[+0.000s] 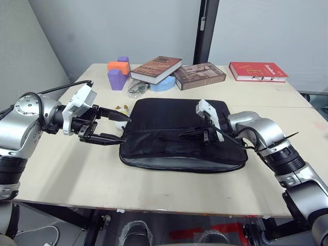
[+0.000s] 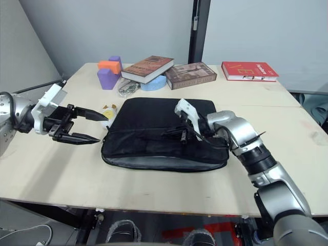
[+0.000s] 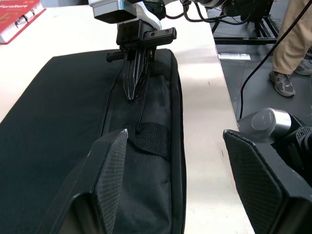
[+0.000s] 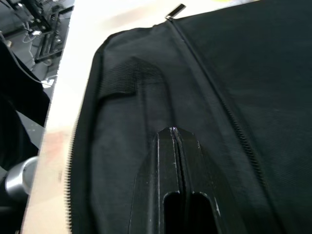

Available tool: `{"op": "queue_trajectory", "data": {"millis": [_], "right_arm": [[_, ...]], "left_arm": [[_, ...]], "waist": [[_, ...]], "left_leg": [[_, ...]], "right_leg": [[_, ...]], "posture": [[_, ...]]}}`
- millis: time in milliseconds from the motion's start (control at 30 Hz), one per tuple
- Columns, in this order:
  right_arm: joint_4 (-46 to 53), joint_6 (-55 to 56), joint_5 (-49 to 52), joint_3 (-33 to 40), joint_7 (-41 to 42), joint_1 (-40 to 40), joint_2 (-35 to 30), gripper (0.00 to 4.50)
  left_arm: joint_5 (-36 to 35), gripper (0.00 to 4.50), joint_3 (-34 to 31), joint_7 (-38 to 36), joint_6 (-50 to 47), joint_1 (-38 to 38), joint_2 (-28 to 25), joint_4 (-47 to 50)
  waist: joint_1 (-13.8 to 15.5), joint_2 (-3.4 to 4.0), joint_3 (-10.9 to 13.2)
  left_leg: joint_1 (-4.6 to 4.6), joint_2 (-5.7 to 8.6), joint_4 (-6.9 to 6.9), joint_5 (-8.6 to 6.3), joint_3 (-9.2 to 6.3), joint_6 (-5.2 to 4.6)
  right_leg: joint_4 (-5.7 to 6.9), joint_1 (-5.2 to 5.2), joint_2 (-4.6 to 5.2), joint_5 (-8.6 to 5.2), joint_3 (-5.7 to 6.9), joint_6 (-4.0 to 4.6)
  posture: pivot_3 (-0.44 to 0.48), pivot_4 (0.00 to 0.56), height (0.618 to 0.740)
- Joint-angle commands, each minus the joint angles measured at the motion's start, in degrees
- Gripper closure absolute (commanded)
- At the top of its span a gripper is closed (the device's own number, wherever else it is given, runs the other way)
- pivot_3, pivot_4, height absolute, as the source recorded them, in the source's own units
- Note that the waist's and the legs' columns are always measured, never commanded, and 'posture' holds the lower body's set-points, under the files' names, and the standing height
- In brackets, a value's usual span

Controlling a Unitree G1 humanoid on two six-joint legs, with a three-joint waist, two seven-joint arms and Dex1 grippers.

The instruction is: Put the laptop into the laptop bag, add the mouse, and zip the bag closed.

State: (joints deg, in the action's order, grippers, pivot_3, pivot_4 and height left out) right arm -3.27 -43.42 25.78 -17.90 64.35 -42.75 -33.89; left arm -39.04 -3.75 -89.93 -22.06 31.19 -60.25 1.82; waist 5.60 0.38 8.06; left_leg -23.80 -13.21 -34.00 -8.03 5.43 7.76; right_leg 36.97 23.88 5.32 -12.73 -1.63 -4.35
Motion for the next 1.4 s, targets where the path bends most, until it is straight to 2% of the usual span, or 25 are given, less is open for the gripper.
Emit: {"op": "queue_trajectory", "data": {"millis": [33, 233, 367, 567, 800, 967, 1200, 1400], "right_arm": [[-1.43, 1.42, -1.96, -0.77, 1.46, -1.18, 0.66, 4.46], [-5.94, 2.02, -7.19, -3.81, 0.44, -0.7, 1.61, 4.46], [-4.06, 2.04, -8.58, -6.37, 1.81, 1.09, 1.24, 4.46], [-6.49, -0.66, -2.94, 2.25, 0.87, -2.8, 5.84, 4.46], [-9.18, -0.4, -3.48, 3.5, 1.15, -5.04, 6.24, 4.46], [-12.27, 2.47, -8.69, -0.3, -0.62, -4.09, 6.55, 4.46], [-10.84, 3.51, -13.28, -6.02, 1.13, -0.51, 5.31, 4.46], [-12.48, 4.17, -15.27, -6.48, 0.78, -0.71, 6.07, 4.46]], "left_arm": [[0.27, 1.21, -1.04, -2.55, 0.59, -0.06, -0.44, -0.55], [1.5, 1.21, -2.17, -1.31, 0.69, -1.45, -0.18, -2.28], [1.6, 1.21, -3.04, -0.56, 0.46, -2.73, -0.05, -3.5], [0.94, 1.21, -4.04, 0.29, -0.98, -3.49, 0.91, -5.52], [1.13, 1.21, -4.4, 1.0, -1.6, -4.65, 1.56, -4.93], [1.15, 1.21, -4.39, 1.94, -2.52, -4.24, 1.62, -4.24], [1.58, 1.21, -4.32, 2.32, -2.79, -4.05, 1.95, -5.18], [4.76, 1.21, -2.93, 4.0, -2.08, -4.52, 2.25, -6.65]], "waist": [[-0.02, 0.0, 0.0], [-0.04, -0.07, -0.08], [-0.04, -0.17, -0.18], [-0.13, -0.17, -0.24], [-0.08, -0.18, -0.23], [-0.05, -0.18, -0.22], [-0.11, -0.26, -0.35], [-0.1, -0.3, -1.05]], "left_leg": [[0.0, 0.0, 0.0, 0.0, 0.0, 0.0], [0.04, 0.0, -0.02, 0.0, 0.0, 0.0], [0.19, 0.0, -0.02, 0.0, -0.01, -0.03], [0.56, -0.03, 0.0, -0.04, 0.0, -0.08], [0.5, -0.04, 0.14, -0.02, 0.0, -0.04], [0.45, -0.03, 0.19, -0.01, 0.0, -0.02], [0.61, -0.04, 0.18, -0.02, 0.0, -0.02], [0.68, -0.04, 0.19, -0.04, 0.0, -0.01]], "right_leg": [[0.0, 0.0, 0.0, 0.0, 0.0, 0.0], [0.06, -0.02, 0.0, 0.0, -0.01, 0.0], [0.17, -0.1, 0.0, 0.0, -0.02, 0.0], [0.22, -0.43, 0.0, 0.0, -0.03, 0.01], [0.16, -0.35, -0.01, -0.05, 0.02, 0.08], [0.12, -0.32, -0.01, -0.08, 0.05, 0.13], [0.17, -0.45, -0.01, -0.08, 0.03, 0.13], [0.11, -0.54, 0.0, -0.09, 0.04, 0.13]], "posture": [[0.0, 0.15, 0.74], [0.0, 0.15, 0.74], [0.0, 0.15, 0.74], [0.0, 0.15, 0.74], [0.0, 0.15, 0.74], [0.0, 0.15, 0.74], [0.0, 0.15, 0.74], [0.0, 0.15, 0.74]]}}
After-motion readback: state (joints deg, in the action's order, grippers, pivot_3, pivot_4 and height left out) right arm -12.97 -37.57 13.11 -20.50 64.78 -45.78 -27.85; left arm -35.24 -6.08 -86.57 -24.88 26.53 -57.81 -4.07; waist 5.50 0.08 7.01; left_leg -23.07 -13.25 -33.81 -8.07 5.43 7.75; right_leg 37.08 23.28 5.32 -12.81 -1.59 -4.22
